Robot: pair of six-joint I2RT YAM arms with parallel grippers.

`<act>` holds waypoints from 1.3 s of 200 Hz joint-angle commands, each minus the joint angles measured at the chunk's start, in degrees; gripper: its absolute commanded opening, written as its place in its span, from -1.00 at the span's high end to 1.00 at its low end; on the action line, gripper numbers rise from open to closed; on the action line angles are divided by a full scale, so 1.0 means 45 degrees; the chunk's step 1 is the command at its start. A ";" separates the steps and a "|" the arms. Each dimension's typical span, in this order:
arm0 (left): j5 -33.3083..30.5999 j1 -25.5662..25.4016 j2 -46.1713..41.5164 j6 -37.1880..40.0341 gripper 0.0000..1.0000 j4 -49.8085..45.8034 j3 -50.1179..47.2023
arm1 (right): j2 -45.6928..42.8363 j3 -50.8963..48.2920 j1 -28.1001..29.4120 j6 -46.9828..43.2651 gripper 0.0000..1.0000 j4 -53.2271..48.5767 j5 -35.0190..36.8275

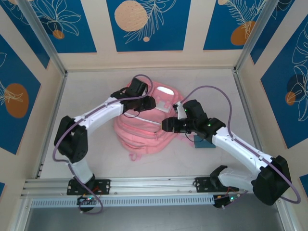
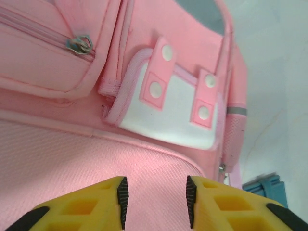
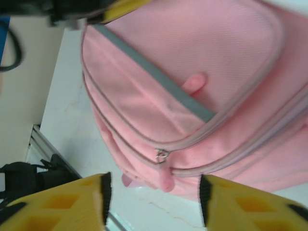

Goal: Pack the student bag

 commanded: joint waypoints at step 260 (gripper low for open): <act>-0.5394 -0.5847 -0.0312 -0.3297 0.49 -0.3076 -0.1410 | 0.1580 -0.0201 -0.2846 0.3069 -0.51 0.0222 -0.2074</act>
